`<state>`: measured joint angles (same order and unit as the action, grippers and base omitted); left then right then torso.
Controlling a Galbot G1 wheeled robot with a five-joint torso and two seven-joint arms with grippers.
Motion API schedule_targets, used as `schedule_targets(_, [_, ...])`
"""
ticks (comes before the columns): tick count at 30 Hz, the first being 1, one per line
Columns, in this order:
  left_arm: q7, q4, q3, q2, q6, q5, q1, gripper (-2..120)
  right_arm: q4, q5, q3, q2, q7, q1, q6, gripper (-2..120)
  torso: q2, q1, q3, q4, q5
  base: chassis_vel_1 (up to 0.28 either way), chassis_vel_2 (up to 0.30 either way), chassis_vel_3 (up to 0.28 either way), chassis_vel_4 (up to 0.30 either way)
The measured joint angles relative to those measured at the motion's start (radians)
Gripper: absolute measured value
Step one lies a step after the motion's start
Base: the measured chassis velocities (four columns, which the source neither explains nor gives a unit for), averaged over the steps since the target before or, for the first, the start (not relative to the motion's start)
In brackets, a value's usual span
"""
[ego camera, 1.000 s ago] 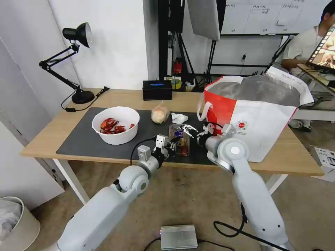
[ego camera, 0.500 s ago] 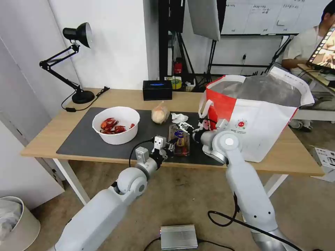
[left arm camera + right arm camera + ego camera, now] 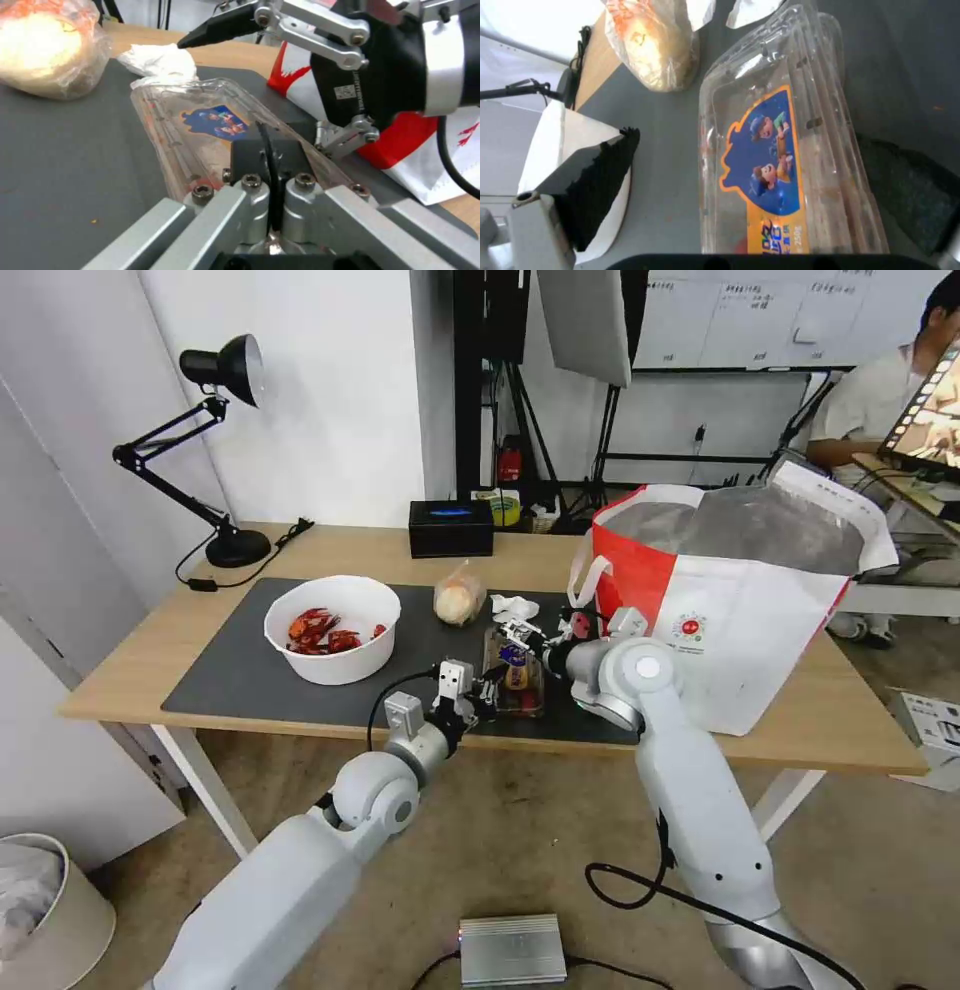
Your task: Pick up the trash from the table and place it into the takeout bag.
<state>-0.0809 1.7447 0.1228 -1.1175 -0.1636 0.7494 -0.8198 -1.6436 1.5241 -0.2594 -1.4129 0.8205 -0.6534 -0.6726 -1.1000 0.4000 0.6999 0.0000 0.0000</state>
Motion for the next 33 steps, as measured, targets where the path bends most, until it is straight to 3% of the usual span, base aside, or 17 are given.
schedule_targets(11, [0.000, 0.006, -0.006, 0.002, 0.003, 0.000, -0.006, 0, 0.025, 0.038, -0.021, -0.011, -0.002, 0.000, -0.047, 100, 0.000, 0.000, 0.000, 0.0000, 0.0000, 0.000, 0.000, 0.000, 0.000])
schedule_targets(33, [0.002, 0.018, -0.013, 0.002, 0.007, 0.001, -0.022, 0, 0.058, 0.042, -0.033, -0.014, -0.038, 0.002, -0.050, 99, 0.000, 0.000, 0.000, -0.0002, 0.0001, 0.000, 0.000, 0.000, 0.000])
